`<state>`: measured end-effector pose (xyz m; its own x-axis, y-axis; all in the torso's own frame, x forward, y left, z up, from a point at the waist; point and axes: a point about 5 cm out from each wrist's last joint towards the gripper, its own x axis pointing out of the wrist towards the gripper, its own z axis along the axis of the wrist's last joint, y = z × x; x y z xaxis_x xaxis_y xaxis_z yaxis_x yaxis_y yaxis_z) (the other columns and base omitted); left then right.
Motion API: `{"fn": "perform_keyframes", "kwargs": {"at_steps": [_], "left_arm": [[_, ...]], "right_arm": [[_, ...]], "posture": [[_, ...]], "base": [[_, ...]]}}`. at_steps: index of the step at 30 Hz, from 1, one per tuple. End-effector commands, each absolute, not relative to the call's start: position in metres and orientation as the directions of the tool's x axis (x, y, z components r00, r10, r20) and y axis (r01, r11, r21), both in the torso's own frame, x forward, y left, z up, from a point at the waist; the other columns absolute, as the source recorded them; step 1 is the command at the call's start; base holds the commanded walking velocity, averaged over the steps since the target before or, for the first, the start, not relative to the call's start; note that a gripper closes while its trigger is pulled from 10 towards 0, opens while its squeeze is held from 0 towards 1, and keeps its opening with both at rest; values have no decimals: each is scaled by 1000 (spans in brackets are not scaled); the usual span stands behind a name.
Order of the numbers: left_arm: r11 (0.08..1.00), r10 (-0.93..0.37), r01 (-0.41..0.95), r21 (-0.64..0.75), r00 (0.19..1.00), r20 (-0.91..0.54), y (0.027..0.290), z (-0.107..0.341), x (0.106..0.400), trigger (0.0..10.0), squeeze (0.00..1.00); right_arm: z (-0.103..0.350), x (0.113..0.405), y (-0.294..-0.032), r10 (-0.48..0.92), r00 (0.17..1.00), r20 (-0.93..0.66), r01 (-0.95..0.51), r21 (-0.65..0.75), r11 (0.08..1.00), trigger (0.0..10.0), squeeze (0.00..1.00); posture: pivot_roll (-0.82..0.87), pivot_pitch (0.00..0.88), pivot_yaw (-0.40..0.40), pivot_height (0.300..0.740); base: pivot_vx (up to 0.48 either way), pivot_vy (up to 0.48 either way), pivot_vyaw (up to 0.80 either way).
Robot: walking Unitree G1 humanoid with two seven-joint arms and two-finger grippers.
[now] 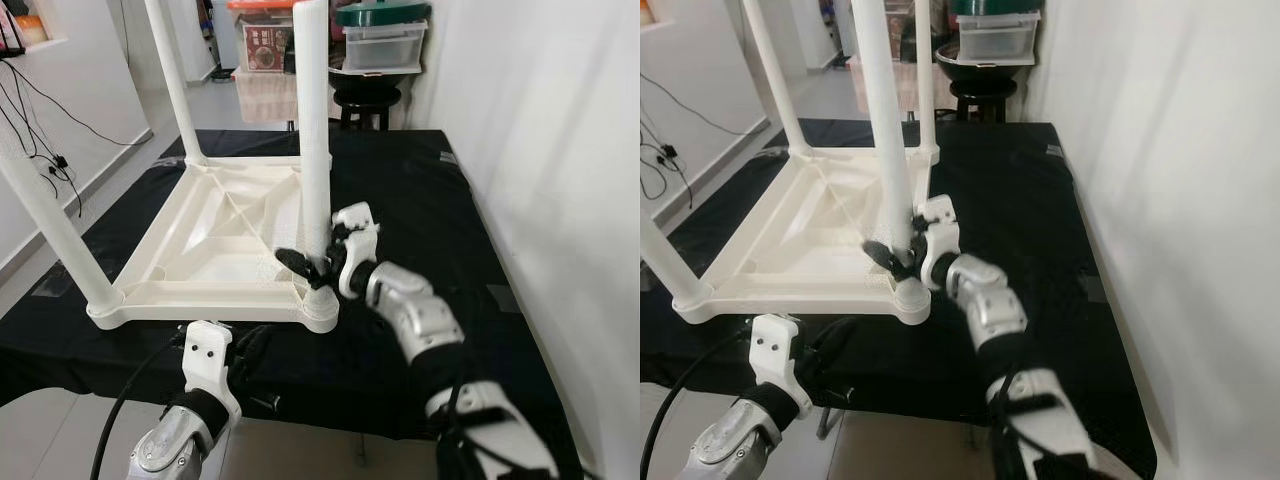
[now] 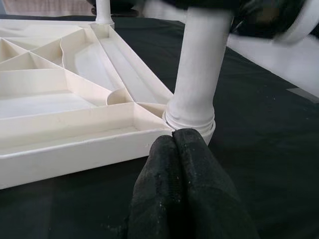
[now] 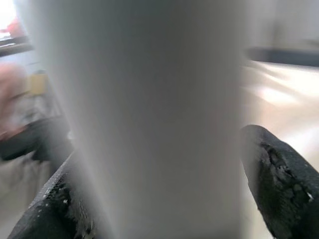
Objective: Building children table
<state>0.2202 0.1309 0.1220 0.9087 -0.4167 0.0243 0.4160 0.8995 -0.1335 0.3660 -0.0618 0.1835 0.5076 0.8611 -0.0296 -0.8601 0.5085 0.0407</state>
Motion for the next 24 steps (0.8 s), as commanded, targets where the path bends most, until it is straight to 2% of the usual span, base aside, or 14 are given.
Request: {"fn": "perform_keyframes", "kwargs": {"at_steps": [1, 2, 3, 5, 6, 7, 8, 13, 17, 20, 21, 22, 23, 24], "left_arm": [[900, -416, 414, -138, 909, 17, 131, 120, 221, 10000, 0], [900, -416, 414, -139, 909, 16, 131, 120, 221, 10000, 0], [900, -416, 414, -139, 909, 16, 131, 120, 221, 10000, 0], [899, -416, 414, -140, 909, 16, 131, 120, 221, 10000, 0], [899, -416, 414, -139, 909, 15, 131, 120, 221, 10000, 0], [899, -416, 414, -139, 909, 15, 131, 120, 221, 10000, 0], [900, -416, 414, -139, 909, 15, 131, 120, 221, 10000, 0], [900, -416, 414, -139, 909, 14, 131, 119, 220, 10000, 0], [899, -416, 414, -140, 909, 13, 131, 119, 219, 10000, 0], [900, -416, 414, -140, 909, 12, 131, 119, 218, 10000, 0], [900, -416, 413, -139, 909, 12, 130, 119, 217, 10000, 0], [900, -416, 413, -139, 909, 12, 130, 119, 216, 10000, 0], [900, -416, 413, -138, 909, 13, 130, 120, 215, 10000, 0], [900, -416, 413, -138, 909, 13, 130, 120, 215, 10000, 0]], "right_arm": [[176, 361, -52, 896, 442, -38, -894, 58, 444, 10000, 0], [173, 359, -50, 932, 358, -61, -932, 39, 361, 10000, 0], [173, 359, -50, 932, 358, -61, -932, 39, 361, 10000, 0], [171, 357, -49, 954, 290, -78, -955, 45, 294, 10000, 0], [168, 357, -48, 957, 272, -100, -960, 44, 278, 4471, 0], [168, 357, -48, 957, 272, -100, -960, 44, 278, 4471, 0], [166, 358, -48, 956, 269, -116, -960, 50, 276, 0, 0], [164, 359, -48, 955, 268, -129, -958, 68, 279, 0, 0], [163, 364, -51, 932, 332, -144, -939, 45, 341, 0, 0], [159, 367, -57, 892, 419, -168, -904, 20, 428, 0, 0], [147, 371, -60, 784, 587, -200, -784, 99, 613, 0, 0], [131, 364, -65, 614, 749, -247, -616, 81, 784, 0, 0], [122, 357, -71, 470, 838, -276, -474, 55, 879, 0, 0], [122, 357, -71, 470, 838, -276, -474, 55, 879, 0, 0]], "posture": [[-4, 0, 9, 740], [4, 0, 7, 740], [4, 0, 7, 740], [5, 0, 6, 740], [5, 0, 6, 740], [5, 0, 6, 740], [5, 0, 6, 740], [13, 0, 8, 740], [14, 0, 7, 740], [14, 0, 0, 740], [20, 0, -18, 740], [30, 1, -23, 740], [35, 8, -23, 740], [35, 8, -23, 740]], "base": [[0, 0, 0], [0, 0, 0], [0, 0, 0], [0, 0, 0], [0, 0, 0], [0, 0, 0], [0, 0, 0], [0, 0, 0], [0, 0, 0], [0, 0, 0], [0, 0, 0], [0, 0, 0], [0, 0, 0], [0, 0, 0]]}}
